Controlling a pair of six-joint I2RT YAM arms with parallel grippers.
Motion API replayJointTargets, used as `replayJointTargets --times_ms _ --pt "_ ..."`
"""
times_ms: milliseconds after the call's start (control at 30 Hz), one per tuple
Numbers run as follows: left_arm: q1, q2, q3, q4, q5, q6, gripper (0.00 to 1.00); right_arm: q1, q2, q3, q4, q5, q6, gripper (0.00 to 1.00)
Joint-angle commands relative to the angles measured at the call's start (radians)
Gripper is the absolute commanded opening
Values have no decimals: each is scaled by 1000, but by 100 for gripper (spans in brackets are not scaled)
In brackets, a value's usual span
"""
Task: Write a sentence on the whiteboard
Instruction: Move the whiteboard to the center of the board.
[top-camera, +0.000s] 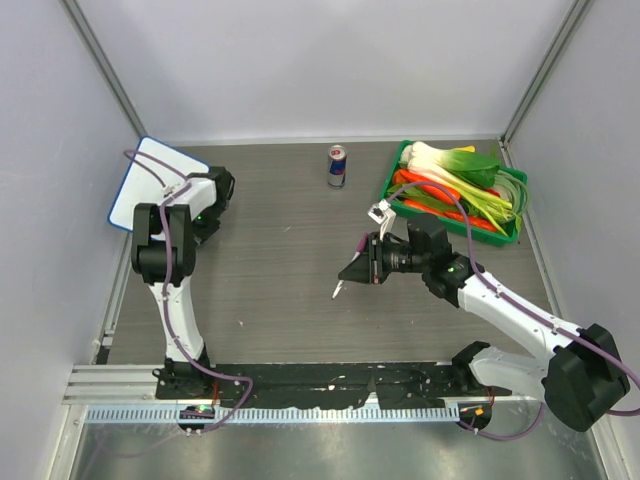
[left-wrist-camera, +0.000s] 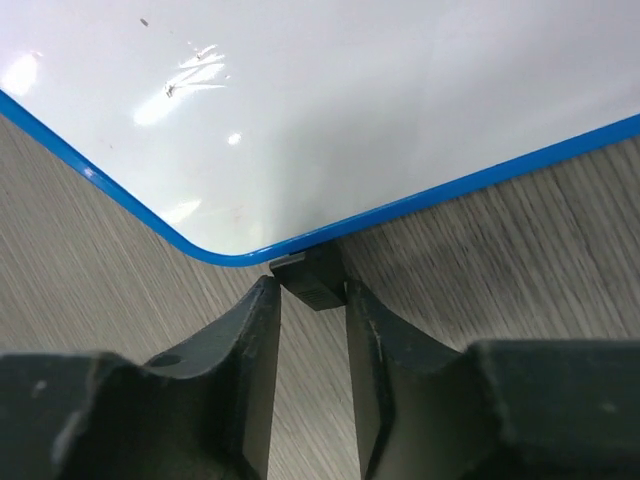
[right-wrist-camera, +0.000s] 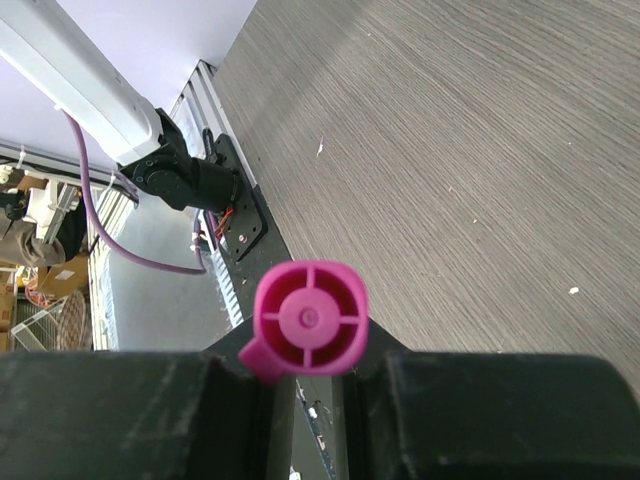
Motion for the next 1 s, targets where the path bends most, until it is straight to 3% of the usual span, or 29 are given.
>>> replayJointTargets --times_ms 0,67,300,633,967 --pt "34 24 25 17 8 21 33 -4 -5 -3 56 -25 2 1" --pt "32 24 25 22 16 29 19 -3 -8 -4 56 -25 2 1" --pt "32 9 -10 30 25 40 1 -3 -19 -6 56 -23 8 1" --pt "-41 -85 -140 71 39 50 0 -4 -43 -1 48 -11 17 1" --pt "-251 -200 -284 91 24 11 0 -4 -109 11 -2 41 23 1"
